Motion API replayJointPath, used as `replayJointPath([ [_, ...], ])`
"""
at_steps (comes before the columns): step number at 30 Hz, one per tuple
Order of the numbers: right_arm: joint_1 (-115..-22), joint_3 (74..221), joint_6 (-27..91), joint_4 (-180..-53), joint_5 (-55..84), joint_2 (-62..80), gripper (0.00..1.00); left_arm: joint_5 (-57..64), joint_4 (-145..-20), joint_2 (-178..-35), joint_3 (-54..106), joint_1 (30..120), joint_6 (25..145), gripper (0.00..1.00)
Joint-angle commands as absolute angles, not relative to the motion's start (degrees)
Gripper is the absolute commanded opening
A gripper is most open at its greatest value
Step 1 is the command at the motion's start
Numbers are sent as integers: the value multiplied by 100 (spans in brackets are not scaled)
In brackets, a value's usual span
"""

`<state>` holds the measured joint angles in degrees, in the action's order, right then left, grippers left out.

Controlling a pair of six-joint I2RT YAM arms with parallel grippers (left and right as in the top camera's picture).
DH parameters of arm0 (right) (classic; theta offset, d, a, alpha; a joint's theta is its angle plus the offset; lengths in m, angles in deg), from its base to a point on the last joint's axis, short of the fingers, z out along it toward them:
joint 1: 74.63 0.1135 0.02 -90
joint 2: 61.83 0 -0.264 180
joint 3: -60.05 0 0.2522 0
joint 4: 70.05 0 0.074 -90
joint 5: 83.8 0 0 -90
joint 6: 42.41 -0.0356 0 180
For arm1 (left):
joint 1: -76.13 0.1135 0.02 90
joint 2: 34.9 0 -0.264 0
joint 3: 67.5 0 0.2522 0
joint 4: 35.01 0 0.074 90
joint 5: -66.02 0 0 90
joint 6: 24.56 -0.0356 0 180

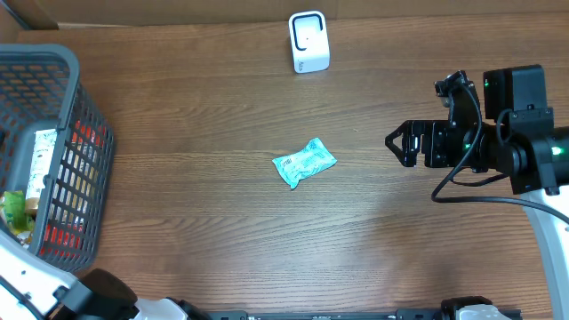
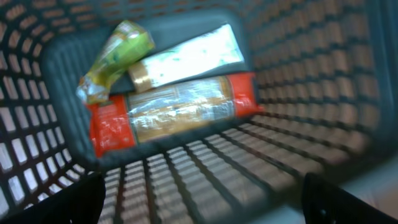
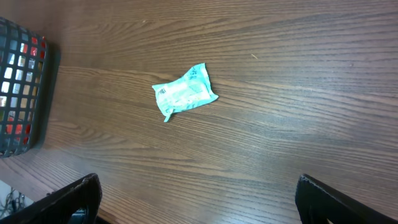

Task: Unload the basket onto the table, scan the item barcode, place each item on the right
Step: 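Reach the left gripper back into the basket toward the spaghetti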

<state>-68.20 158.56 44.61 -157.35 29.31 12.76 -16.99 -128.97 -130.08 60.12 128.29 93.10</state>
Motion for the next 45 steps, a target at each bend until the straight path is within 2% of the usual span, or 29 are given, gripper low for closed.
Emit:
replayJointPath([
  [1,-6789,15965,4513,-15724,2898,1289,100,-1352,-12394,-13038,5276,13054,8908,92],
  [6,-6789,15965,4575,-15696,2874,1289,100,-1325,-11319,-13226,4410,12962,8125,92],
  [11,-6789,15965,4577,-15705,2874,1289,100,-1039,-10482,-13687,3901,12654,7065,87],
  [14,-6789,15965,4577,-15753,2874,1291,100,-1218,-10355,-13991,3855,12374,6154,77],
  [19,-6789,15965,4577,-15759,2874,1332,100,-1843,-10353,-14367,3853,11935,5314,79],
  [26,-6789,15965,4575,-15810,2877,1498,100,-2912,-10139,-14831,3853,11657,5212,84],
  [33,-6789,15965,4570,-15805,2925,1610,100,-2794,-10123,-15473,3851,11659,5209,86],
  [37,-6789,15965,4572,-15770,2922,1610,100,-2751,-10222,-15849,3846,11659,5212,82],
  [39,-6789,15965,4572,-15748,2922,1612,100,-2753,-10248,-15954,3846,11659,5212,71],
  [40,-6789,15965,4572,-15740,2922,1614,100,-2753,-10246,-15985,3846,11659,5212,52],
  [43,-6789,15965,4570,-15702,2922,1614,100,-2755,-10239,-15982,3866,11659,5212,5],
  [45,-6789,15965,4570,-15696,2922,1614,100,-2755,-10342,-15969,3955,11659,5244,4],
])
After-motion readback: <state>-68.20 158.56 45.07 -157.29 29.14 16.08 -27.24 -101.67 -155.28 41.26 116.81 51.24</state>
